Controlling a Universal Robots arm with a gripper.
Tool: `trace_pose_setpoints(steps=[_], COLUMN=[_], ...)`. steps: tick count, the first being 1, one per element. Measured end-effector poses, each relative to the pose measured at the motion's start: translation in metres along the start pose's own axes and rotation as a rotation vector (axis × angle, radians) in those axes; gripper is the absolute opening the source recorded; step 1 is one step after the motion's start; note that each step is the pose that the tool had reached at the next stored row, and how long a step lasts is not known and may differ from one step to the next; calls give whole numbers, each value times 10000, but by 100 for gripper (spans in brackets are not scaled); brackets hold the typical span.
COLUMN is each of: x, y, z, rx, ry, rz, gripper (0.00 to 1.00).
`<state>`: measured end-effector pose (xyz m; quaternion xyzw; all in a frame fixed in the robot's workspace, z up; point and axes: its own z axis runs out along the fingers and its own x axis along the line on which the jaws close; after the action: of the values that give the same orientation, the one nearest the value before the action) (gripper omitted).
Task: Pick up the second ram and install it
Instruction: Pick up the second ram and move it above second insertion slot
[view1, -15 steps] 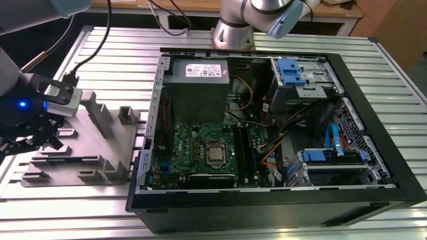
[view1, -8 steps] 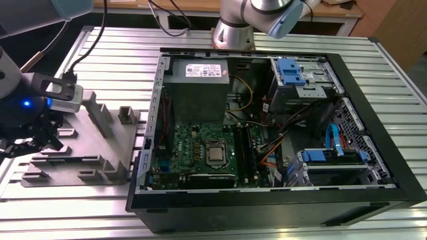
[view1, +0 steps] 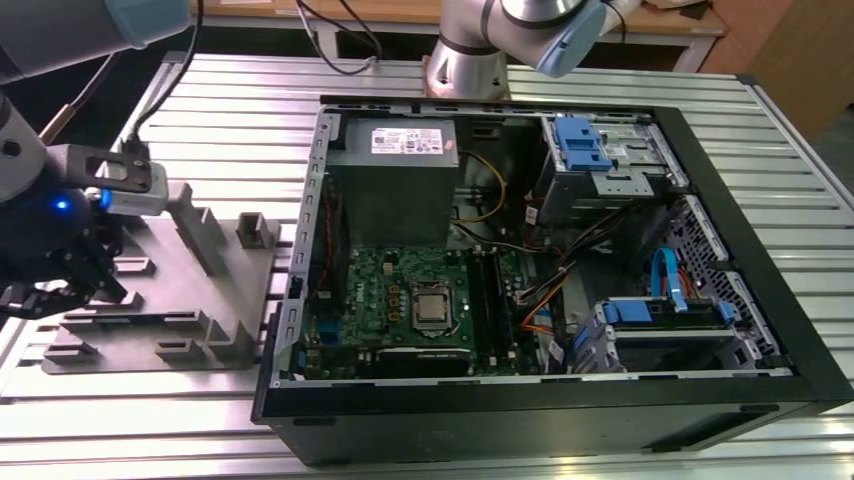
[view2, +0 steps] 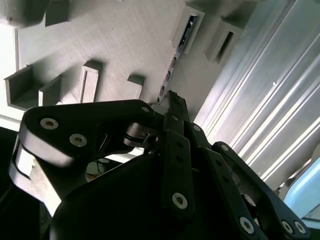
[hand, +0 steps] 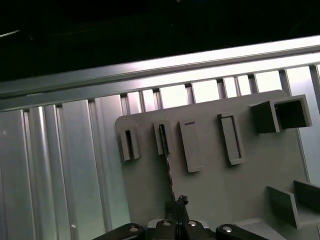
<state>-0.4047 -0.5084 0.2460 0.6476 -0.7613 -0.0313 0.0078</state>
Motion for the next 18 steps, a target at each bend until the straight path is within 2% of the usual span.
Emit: trace_pose_setpoints(steps=[7,14,18], x=[1,2,4], y=[-1,-2,4], z=[27,55,105], rx=[-37,-23,29], ry=[74,81,81], rz=[-1259,-1423,-1498], gripper=[7,7,7])
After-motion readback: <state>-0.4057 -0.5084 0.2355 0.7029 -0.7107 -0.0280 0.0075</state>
